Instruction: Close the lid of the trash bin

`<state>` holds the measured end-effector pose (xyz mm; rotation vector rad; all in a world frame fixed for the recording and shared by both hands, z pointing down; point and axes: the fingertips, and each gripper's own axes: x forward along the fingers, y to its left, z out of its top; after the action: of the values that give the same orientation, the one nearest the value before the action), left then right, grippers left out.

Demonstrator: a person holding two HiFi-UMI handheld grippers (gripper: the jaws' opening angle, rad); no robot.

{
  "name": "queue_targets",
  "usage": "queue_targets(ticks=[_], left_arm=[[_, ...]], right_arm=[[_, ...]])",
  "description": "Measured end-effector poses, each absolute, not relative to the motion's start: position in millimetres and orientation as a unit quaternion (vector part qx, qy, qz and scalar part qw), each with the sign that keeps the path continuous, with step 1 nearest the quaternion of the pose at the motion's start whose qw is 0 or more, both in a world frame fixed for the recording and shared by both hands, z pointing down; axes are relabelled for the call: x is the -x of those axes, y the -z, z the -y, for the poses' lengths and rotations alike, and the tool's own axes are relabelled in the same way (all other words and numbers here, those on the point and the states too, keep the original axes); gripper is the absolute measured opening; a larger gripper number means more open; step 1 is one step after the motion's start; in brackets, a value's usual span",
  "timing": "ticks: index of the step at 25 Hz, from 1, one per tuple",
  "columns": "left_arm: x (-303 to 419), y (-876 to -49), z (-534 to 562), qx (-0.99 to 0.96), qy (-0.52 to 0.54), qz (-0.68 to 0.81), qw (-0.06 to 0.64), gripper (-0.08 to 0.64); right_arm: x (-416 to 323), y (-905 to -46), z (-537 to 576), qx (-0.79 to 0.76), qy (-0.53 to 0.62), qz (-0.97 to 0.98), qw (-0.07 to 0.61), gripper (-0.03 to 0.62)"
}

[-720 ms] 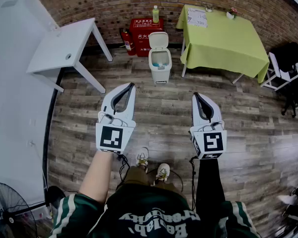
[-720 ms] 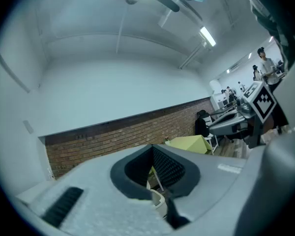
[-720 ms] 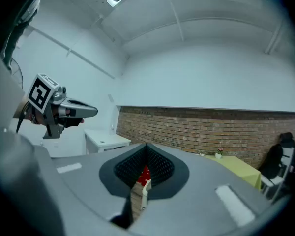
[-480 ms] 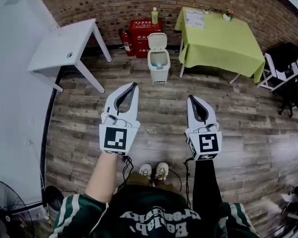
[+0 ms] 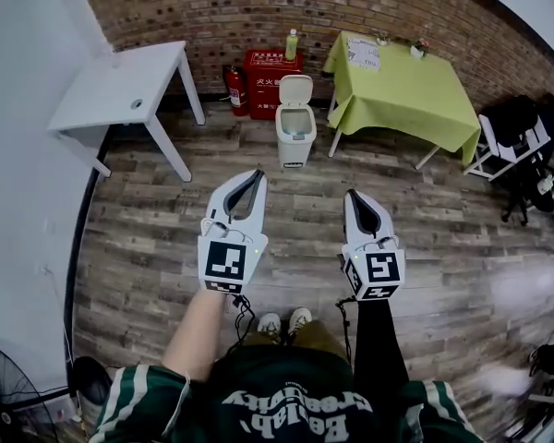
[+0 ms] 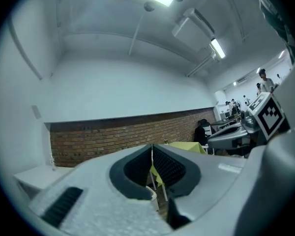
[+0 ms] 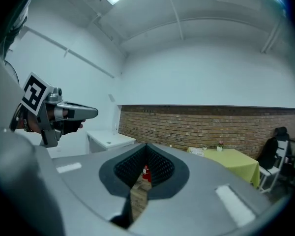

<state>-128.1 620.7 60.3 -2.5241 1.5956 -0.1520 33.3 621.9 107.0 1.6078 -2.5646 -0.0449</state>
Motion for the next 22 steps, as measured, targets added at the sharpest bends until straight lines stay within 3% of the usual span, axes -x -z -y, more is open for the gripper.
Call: queue_targets(ticks=[10,22], left_arm=[[136,-62,-595,0.859,0.048,-0.505,0.075,0.005],[109,-67,-486,0.856,0.057,-0.507,0.082,0.005]], right_arm=[[-27,-98,-596,-0.542,0.022,0.838,0.051,0.012],[-41,-104,-479,-0.533,0.024,0.844,0.055,0.012]])
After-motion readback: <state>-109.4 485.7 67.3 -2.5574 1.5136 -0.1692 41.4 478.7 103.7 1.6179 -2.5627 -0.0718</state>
